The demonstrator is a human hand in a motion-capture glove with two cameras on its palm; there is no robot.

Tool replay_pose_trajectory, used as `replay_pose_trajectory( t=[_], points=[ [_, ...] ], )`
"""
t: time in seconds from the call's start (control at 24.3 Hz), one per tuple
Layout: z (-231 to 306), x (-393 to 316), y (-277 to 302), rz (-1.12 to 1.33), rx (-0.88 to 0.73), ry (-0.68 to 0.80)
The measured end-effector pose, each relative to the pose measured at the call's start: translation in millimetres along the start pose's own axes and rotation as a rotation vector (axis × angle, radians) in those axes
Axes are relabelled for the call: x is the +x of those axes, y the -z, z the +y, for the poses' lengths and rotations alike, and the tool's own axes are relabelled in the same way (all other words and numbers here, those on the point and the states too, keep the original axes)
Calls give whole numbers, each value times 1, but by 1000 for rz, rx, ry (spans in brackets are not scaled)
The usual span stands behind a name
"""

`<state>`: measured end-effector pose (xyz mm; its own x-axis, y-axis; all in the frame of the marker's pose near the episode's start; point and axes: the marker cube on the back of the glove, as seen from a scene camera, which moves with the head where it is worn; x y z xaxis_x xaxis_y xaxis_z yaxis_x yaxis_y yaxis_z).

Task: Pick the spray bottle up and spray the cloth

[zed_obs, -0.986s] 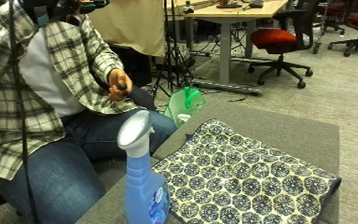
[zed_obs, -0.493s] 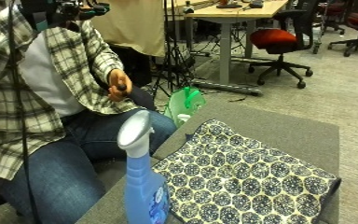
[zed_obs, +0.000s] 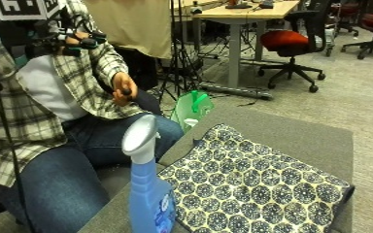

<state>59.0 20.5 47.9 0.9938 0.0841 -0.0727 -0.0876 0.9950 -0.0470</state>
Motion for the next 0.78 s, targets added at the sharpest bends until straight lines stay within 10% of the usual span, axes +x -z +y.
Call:
replay_pose_trajectory(
  t=[0.78],
  points=[
    [11,192,-49,-407,226,-523]
  ],
)
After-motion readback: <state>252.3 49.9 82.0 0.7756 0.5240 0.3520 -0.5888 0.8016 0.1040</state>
